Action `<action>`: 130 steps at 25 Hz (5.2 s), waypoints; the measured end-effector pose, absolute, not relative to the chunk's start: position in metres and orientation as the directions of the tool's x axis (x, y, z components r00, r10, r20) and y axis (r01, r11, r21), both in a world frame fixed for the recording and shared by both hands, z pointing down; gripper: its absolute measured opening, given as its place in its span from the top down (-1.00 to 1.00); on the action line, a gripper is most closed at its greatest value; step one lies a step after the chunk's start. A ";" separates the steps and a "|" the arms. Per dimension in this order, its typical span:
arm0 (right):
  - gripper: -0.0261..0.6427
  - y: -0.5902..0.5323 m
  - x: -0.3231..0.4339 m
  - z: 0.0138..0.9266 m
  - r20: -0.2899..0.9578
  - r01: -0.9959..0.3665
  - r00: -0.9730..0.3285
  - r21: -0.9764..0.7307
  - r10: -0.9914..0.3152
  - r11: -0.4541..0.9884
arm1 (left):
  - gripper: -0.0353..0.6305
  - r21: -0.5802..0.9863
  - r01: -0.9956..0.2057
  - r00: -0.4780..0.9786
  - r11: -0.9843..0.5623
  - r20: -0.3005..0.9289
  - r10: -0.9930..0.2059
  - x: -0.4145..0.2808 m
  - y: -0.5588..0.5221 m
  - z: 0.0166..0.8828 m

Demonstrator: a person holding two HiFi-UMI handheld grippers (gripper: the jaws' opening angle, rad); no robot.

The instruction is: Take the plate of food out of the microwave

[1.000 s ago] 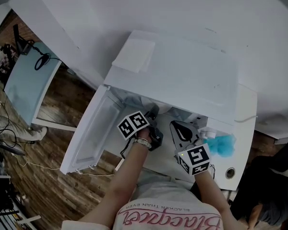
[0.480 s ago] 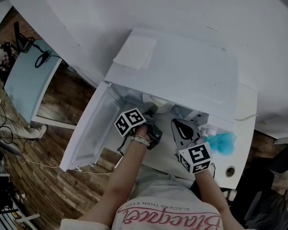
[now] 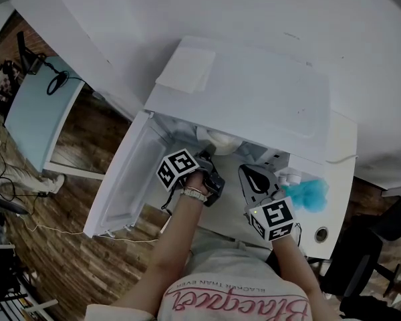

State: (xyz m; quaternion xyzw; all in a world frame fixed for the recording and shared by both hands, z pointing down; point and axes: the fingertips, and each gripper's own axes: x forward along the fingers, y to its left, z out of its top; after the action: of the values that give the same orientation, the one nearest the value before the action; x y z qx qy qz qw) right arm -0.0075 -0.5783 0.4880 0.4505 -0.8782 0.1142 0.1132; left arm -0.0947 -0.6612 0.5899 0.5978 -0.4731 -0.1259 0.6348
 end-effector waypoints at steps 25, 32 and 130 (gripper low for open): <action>0.89 -0.547 -0.002 0.481 0.286 -0.798 -0.593 -0.089 -0.752 0.596 | 0.85 0.956 -0.240 0.505 0.171 0.273 -0.819 -0.090 -0.633 0.578; 0.89 -0.533 0.000 0.476 0.273 -0.783 -0.612 -0.077 -0.742 0.618 | 0.85 0.960 -0.224 0.480 0.167 0.258 -0.838 -0.091 -0.616 0.575; 0.89 -0.464 0.033 0.342 -0.013 -0.847 -0.531 0.018 -0.847 0.531 | 0.85 0.996 -0.091 0.484 0.002 0.046 -0.874 -0.073 -0.479 0.381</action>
State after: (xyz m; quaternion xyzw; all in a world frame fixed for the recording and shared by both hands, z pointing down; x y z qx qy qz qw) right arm 0.0333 -0.4645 0.3420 0.4843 -0.8749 -0.0110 -0.0014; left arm -0.0732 -0.4794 0.3811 0.6247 -0.3861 -0.3300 0.5931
